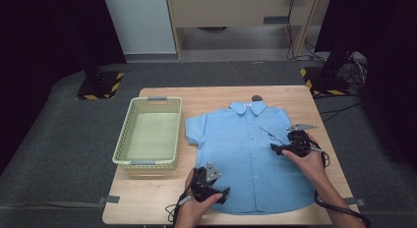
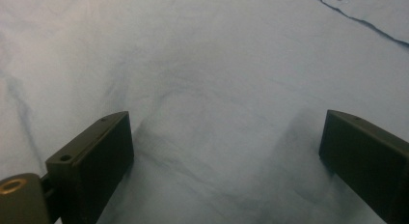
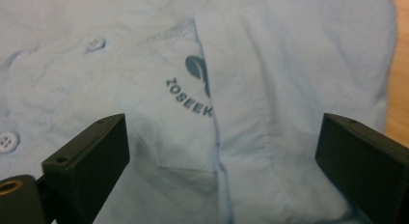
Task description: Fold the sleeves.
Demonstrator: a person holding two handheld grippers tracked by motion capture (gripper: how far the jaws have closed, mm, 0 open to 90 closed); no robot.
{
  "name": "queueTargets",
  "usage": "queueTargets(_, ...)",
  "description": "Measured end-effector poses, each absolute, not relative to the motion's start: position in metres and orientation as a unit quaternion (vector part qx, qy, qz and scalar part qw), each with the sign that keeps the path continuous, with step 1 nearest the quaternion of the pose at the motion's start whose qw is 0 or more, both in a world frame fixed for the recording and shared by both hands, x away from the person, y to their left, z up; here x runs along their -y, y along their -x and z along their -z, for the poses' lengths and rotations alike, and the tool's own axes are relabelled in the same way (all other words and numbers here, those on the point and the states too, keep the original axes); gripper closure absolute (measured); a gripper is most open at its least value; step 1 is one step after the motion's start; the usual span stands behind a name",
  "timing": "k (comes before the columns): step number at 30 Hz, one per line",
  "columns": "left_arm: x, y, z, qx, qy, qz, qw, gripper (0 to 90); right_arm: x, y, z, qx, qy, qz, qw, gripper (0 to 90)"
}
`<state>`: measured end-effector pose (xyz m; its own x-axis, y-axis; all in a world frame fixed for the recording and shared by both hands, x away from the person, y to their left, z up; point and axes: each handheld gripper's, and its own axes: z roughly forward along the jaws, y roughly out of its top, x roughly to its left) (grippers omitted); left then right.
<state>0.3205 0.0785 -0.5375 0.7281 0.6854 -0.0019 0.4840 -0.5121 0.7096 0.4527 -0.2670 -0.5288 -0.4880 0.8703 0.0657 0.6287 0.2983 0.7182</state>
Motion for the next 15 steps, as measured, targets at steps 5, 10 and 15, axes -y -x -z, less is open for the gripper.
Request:
queueTargets(5,-0.077,-0.320,0.538,-0.345,-0.858,-0.142,0.354,2.6,0.268,-0.449,0.539,-0.787,-0.476,-0.354,0.170,3.1)
queueTargets(10,-0.076,-0.319,0.537,-0.350,-0.856,-0.142,0.354,2.3,0.268,-0.449,0.541,-0.791,-0.466,-0.360,0.168,0.8)
queueTargets(15,-0.078,-0.320,0.532,-0.353,-0.855,-0.128,0.358,3.6,0.267,-0.448,0.541,-0.801,-0.453,-0.349,0.176,0.8)
